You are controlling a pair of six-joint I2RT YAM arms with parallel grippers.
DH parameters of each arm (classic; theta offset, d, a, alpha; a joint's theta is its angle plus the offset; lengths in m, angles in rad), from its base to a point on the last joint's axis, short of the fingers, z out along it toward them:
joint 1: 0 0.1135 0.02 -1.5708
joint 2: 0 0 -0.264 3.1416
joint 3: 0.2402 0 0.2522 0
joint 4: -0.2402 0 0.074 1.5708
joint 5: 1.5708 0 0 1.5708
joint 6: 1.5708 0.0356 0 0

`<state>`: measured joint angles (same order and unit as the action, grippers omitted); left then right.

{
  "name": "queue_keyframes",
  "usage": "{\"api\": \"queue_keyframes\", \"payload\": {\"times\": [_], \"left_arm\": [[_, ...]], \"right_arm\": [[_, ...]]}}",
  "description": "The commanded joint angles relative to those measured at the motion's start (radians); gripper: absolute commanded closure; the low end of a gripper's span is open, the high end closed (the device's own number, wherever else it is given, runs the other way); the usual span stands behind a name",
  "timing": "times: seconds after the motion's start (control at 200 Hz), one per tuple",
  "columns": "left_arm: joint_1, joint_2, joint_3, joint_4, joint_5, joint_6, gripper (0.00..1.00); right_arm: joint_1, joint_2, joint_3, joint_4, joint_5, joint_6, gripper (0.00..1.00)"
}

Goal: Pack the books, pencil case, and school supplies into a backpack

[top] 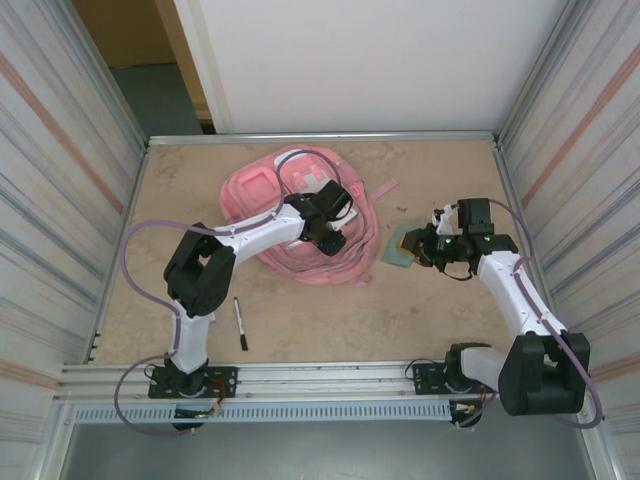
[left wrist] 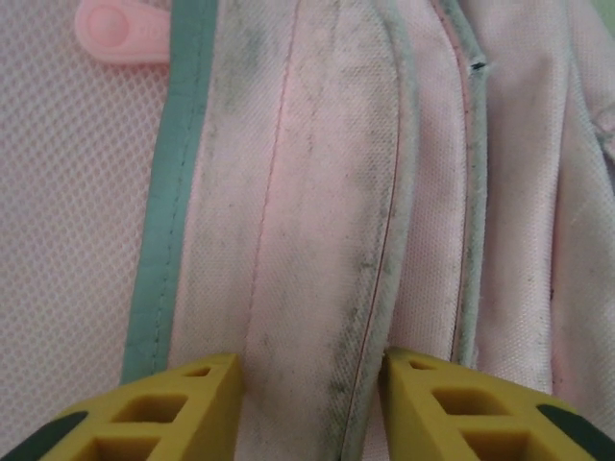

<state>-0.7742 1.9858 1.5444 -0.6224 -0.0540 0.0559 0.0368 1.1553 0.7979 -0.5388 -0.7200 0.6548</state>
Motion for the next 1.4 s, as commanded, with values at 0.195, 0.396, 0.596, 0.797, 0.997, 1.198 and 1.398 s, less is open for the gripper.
{"api": "queue_keyframes", "payload": {"times": [0.195,0.396,0.596,0.797,0.997,1.198,1.398], "left_arm": [[-0.013,-0.005,-0.057,0.071,-0.011,0.072,0.57],[-0.050,-0.003,-0.070,0.101,-0.239,0.116,0.62],[-0.079,-0.118,-0.006,0.054,-0.282,0.118,1.00],[-0.094,-0.290,0.061,0.104,-0.288,0.139,1.00],[-0.070,-0.325,0.132,0.109,-0.310,0.170,1.00],[-0.045,-0.371,0.142,0.115,-0.169,0.090,1.00],[-0.020,-0.389,0.124,0.096,-0.067,0.016,1.00]], "right_arm": [[0.012,0.019,-0.011,0.039,-0.024,0.022,0.96],[0.021,0.042,-0.011,0.056,-0.025,0.034,0.96],[0.029,0.064,-0.009,0.055,-0.040,0.056,0.95],[0.066,0.095,-0.019,0.110,-0.070,0.108,0.93],[0.234,0.179,-0.001,0.273,-0.022,0.243,0.90],[0.415,0.320,0.017,0.604,0.223,0.501,0.94],[0.503,0.518,0.105,0.800,0.421,0.619,0.92]]}}
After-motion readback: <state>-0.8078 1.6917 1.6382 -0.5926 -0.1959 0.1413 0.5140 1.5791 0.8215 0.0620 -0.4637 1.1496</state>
